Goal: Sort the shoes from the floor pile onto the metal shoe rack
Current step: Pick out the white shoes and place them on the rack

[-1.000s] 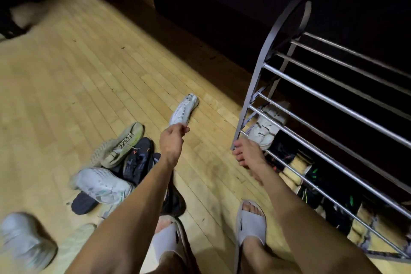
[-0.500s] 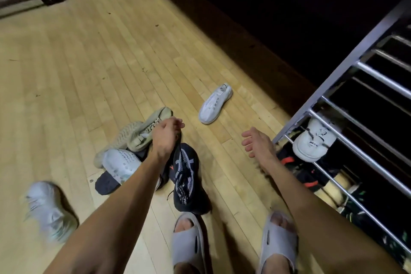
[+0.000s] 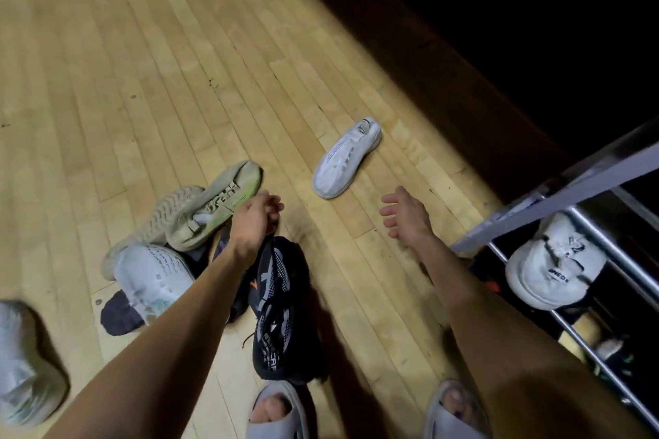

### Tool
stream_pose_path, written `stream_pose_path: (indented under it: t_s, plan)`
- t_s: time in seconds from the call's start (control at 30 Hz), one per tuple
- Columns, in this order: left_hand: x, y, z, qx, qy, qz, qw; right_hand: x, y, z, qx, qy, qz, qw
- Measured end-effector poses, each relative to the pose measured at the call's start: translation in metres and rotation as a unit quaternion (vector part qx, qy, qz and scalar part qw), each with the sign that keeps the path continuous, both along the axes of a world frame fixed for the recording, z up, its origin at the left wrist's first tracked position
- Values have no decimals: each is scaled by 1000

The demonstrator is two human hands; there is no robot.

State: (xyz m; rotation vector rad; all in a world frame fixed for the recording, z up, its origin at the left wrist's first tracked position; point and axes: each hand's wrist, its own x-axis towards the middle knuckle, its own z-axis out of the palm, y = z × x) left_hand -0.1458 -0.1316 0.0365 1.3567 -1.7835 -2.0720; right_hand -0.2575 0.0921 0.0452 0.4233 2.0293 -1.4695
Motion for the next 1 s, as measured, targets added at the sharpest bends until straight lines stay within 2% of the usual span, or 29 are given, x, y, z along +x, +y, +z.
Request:
stream_pose_path:
  t_s: [0.2,0.47,1.0]
  plan:
    - [-25,-3,-31,21,-30,-26,999,-9,-35,-33,-6,-33,23,999]
    - [-45,11,-53,22,-55,-57,997,-16,-57,-67,-25,-59,7,998]
    - [-110,14,-87,51,-83,-57,994,-61,-84,-104,-30,-95,0,995]
